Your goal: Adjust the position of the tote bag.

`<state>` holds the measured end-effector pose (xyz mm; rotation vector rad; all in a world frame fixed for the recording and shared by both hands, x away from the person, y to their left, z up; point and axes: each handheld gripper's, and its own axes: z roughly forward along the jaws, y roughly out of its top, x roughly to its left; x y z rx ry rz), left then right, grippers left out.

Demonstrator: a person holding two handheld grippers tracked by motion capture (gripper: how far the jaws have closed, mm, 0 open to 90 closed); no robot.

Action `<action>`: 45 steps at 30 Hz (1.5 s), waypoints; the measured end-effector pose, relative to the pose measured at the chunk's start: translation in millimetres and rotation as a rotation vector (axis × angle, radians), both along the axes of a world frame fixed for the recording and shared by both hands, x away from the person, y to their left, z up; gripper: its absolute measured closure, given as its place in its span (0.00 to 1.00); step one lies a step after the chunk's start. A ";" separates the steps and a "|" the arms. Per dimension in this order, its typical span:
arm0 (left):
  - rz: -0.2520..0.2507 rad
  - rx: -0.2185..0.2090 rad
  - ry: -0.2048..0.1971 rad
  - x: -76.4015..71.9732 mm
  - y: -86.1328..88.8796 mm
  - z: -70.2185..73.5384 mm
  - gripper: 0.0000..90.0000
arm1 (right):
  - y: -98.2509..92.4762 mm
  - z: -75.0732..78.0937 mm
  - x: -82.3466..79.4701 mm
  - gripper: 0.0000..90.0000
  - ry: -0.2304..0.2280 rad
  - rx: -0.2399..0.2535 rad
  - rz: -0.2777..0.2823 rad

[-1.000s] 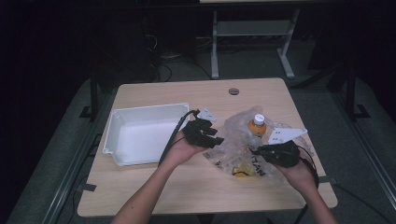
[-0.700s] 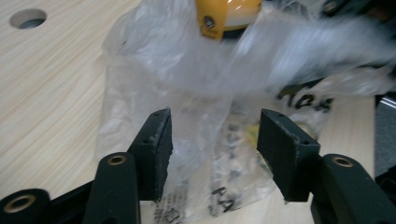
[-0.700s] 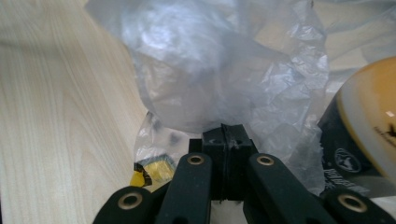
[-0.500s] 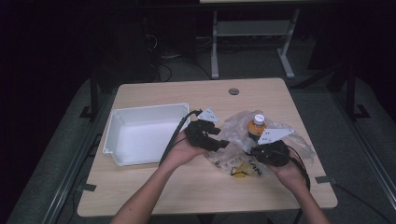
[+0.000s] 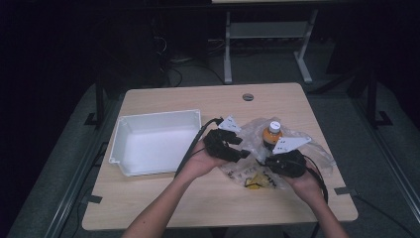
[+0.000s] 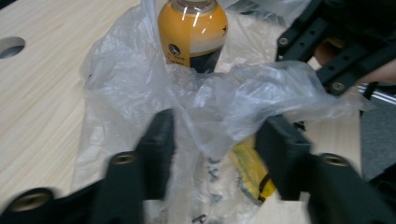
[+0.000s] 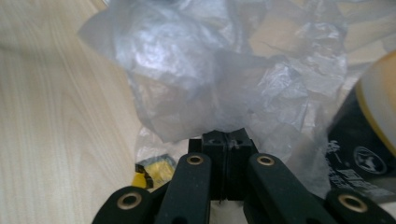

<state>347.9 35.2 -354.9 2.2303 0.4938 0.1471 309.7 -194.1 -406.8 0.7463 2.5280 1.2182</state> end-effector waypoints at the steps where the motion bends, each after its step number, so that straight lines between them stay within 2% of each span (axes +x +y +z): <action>1: 0.000 0.000 0.000 0.0 0.0 0.0 0.65 | 0.7 0.3 -0.9 0.99 0.000 -0.001 0.003; 2: -0.003 0.003 -0.003 0.4 -0.7 0.0 0.65 | 0.7 0.3 -0.9 0.99 0.000 -0.001 0.003; 3: 0.011 -0.005 -0.011 0.0 -2.7 -0.5 0.80 | 1.6 1.0 -1.9 0.99 -0.006 -0.001 0.010; 5: 0.017 -0.006 -0.021 1.2 -3.4 -0.7 0.88 | 1.9 1.9 -3.1 0.99 -0.005 0.003 0.011; 9: 0.035 0.003 -0.031 3.6 -3.8 -1.6 0.95 | -0.1 2.9 -4.0 0.98 -0.008 0.007 0.016; 11: 0.048 0.011 -0.031 5.2 -3.9 -3.2 0.98 | -3.7 3.8 -5.8 0.93 -0.009 0.012 0.016; 14: 0.062 0.025 -0.025 7.6 -4.3 -6.6 0.98 | -8.1 4.7 -7.4 0.90 -0.008 0.013 0.014; 15: 0.059 0.036 -0.036 9.5 -4.1 -7.7 0.98 | -10.9 5.4 -8.4 0.89 -0.006 0.015 0.008; 16: 0.071 0.034 -0.026 9.7 -4.9 -9.5 0.98 | -14.2 5.9 -9.0 0.87 -0.011 0.019 0.007; 19: 0.078 0.057 -0.020 13.6 -7.1 -15.8 0.98 | -27.9 9.5 -11.8 0.78 -0.008 0.037 -0.014; 20: 0.078 0.057 -0.020 13.6 -7.1 -15.8 0.98 | -27.9 9.5 -11.8 0.78 -0.008 0.037 -0.014; 21: 0.078 0.067 -0.019 14.3 -8.3 -17.6 0.98 | -35.9 11.5 -12.8 0.73 -0.011 0.055 -0.017; 24: 0.079 0.086 -0.026 15.1 -11.4 -21.6 0.98 | -41.0 13.1 -14.0 0.69 -0.008 0.063 -0.020; 26: 0.080 0.102 -0.024 15.7 -14.9 -25.7 0.98 | -50.2 15.8 -16.1 0.62 -0.016 0.070 -0.026; 32: 0.092 0.108 -0.009 17.6 -17.4 -33.7 0.98 | -72.5 21.2 -16.0 0.56 -0.023 0.091 -0.055; 33: 0.090 0.112 -0.007 18.3 -17.6 -35.4 0.98 | -83.3 22.7 -14.0 0.54 -0.026 0.101 -0.074; 36: 0.097 0.117 0.000 19.4 -17.7 -38.7 0.98 | -95.4 25.1 -9.5 0.52 -0.021 0.103 -0.098; 43: 0.099 0.138 -0.001 20.1 -18.5 -43.3 0.98 | -108.6 32.7 2.8 0.45 -0.034 0.078 -0.133; 45: 0.103 0.136 0.000 20.1 -19.2 -44.6 0.98 | -112.5 35.9 15.8 0.44 -0.039 0.054 -0.150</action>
